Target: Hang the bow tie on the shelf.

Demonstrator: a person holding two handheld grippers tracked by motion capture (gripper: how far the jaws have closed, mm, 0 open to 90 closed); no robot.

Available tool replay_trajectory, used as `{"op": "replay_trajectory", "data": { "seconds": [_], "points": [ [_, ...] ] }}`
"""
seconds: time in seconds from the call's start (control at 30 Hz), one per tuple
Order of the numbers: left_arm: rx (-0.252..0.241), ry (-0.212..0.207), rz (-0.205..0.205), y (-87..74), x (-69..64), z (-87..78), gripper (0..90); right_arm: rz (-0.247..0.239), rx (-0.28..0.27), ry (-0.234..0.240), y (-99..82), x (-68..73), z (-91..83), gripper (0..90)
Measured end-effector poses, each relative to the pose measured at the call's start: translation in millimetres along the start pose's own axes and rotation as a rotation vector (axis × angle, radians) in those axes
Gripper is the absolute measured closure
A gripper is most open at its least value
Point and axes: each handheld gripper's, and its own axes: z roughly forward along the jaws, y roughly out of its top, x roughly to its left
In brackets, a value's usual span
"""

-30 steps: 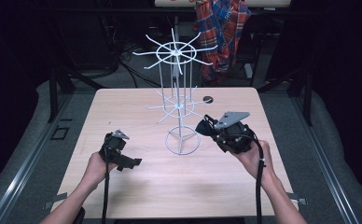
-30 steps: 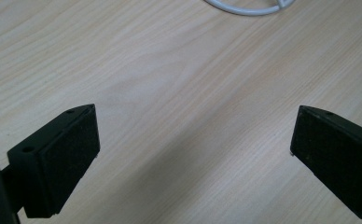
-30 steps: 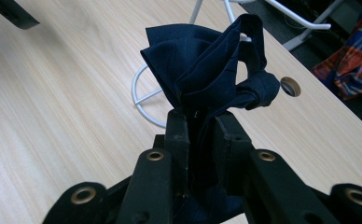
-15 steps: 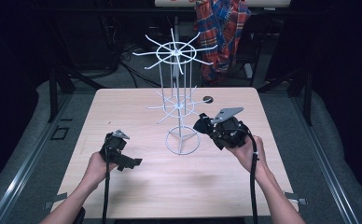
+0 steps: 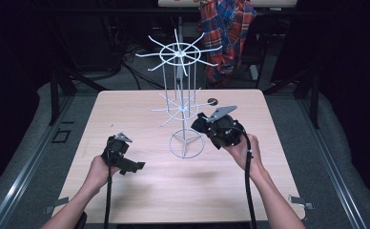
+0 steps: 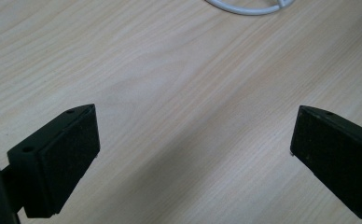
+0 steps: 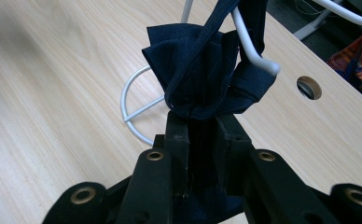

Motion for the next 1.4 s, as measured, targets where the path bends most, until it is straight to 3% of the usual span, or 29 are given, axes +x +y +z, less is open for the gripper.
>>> {"op": "replay_trajectory", "data": {
  "seconds": [0.5,0.67,1.03,1.4],
  "points": [
    [0.001,-0.003,0.000,0.2,-0.3,0.5,1.4,0.051,-0.032,-0.037,1.8,0.3,17.9,77.1],
    [0.001,-0.002,-0.003,-0.1,0.2,0.8,1.4,0.070,-0.069,-0.054,0.8,-0.8,18.8,82.7],
    [0.003,0.000,-0.002,-0.2,0.5,0.8,1.5,0.077,-0.052,-0.043,-1.9,-1.5,27.3,86.2],
    [0.006,-0.005,-0.003,-0.5,1.1,0.8,1.5,0.064,-0.033,-0.082,-2.1,1.8,39.3,86.4]
  ]
}}
